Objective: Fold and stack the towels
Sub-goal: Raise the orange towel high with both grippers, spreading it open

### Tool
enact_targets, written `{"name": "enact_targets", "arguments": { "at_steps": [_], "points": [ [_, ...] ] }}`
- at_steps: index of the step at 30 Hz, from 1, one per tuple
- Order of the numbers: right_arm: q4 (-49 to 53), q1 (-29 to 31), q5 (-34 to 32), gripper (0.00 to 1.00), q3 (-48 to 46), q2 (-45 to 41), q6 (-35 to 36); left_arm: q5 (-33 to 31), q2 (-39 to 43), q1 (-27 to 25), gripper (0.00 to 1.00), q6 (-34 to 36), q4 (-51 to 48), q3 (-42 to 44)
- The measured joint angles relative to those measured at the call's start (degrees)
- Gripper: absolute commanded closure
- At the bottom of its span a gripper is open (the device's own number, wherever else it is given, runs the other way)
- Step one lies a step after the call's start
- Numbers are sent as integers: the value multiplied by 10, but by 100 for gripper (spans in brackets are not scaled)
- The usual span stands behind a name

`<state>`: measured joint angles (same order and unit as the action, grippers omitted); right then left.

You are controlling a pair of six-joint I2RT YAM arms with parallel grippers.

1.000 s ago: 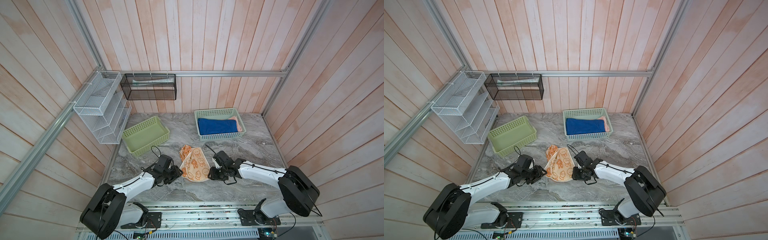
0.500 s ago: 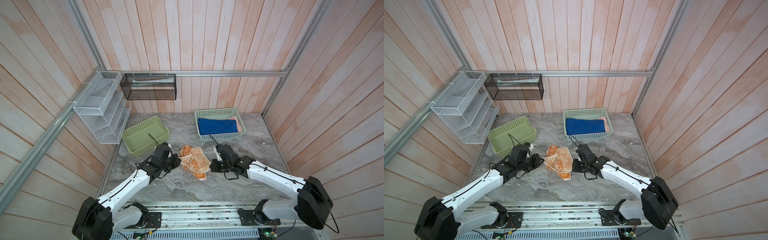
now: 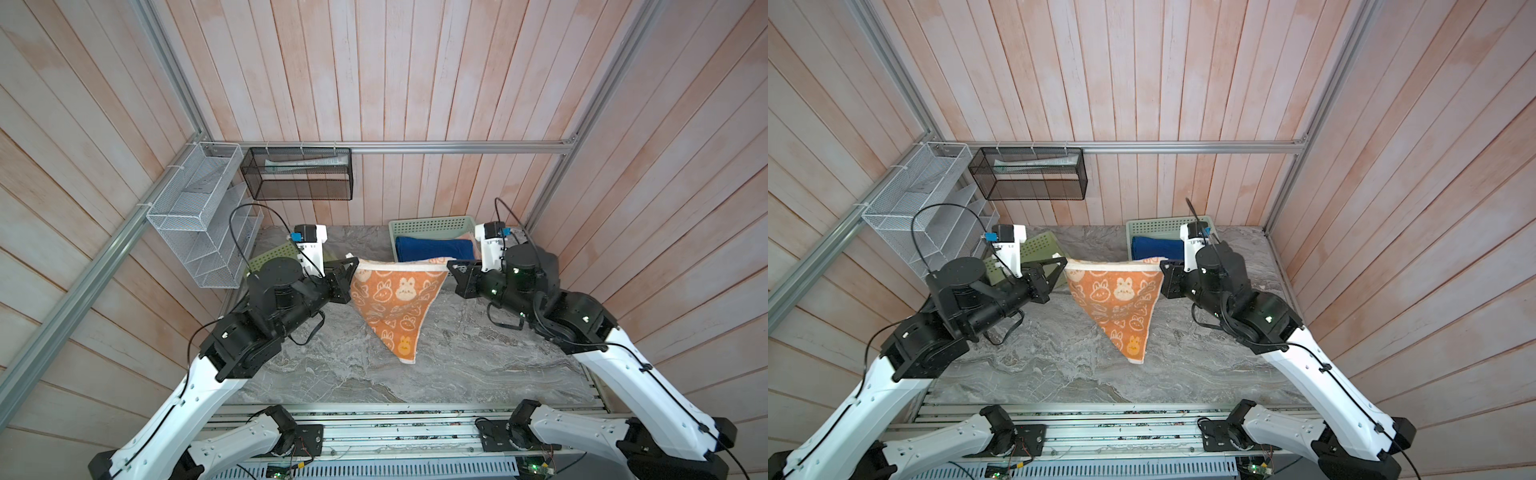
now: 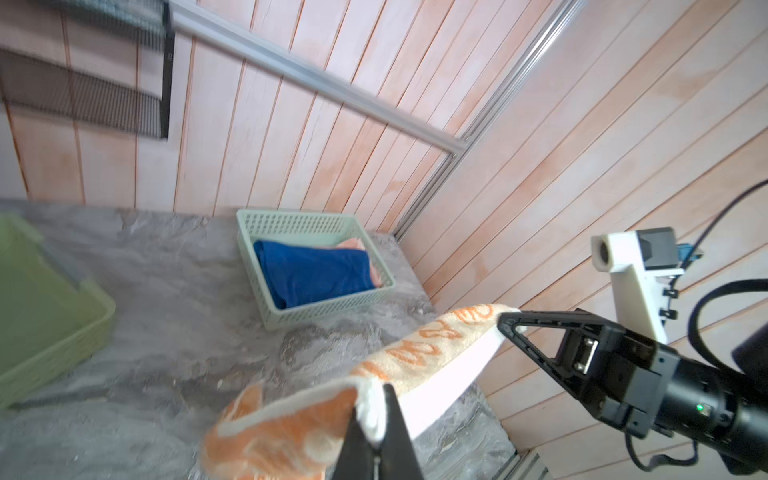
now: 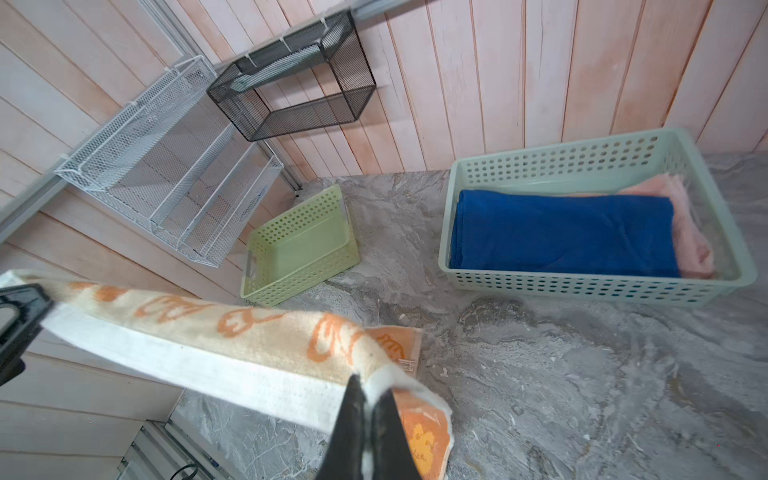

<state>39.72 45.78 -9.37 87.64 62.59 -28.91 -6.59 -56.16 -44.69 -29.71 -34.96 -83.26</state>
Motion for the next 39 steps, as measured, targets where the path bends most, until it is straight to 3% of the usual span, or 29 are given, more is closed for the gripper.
{"name": "enact_targets", "arguments": {
  "at_steps": [9,12,16,18,20,25,28,34,39],
  "points": [
    [182,37,-33,100,316,87,41,-114,-46,-148,100,39,-47,-162],
    [207,40,-50,100,328,94,49,-147,-63,-158,100,45,-60,-176],
    [202,39,-79,100,262,89,64,-202,-87,-154,100,45,-84,-178],
    [198,23,-76,100,242,105,76,-204,-101,-120,100,45,-99,-181],
    [180,-10,-46,100,236,138,88,-168,-116,-50,100,43,-106,-181],
    [90,-97,75,100,223,264,122,9,-150,165,100,28,-69,-96],
    [51,-124,122,100,223,351,142,83,-190,243,100,24,-33,-42],
    [44,-147,137,100,318,546,167,180,-310,318,100,25,57,-7],
    [59,-151,120,100,330,578,180,218,-348,334,100,17,113,41]
  ]
}}
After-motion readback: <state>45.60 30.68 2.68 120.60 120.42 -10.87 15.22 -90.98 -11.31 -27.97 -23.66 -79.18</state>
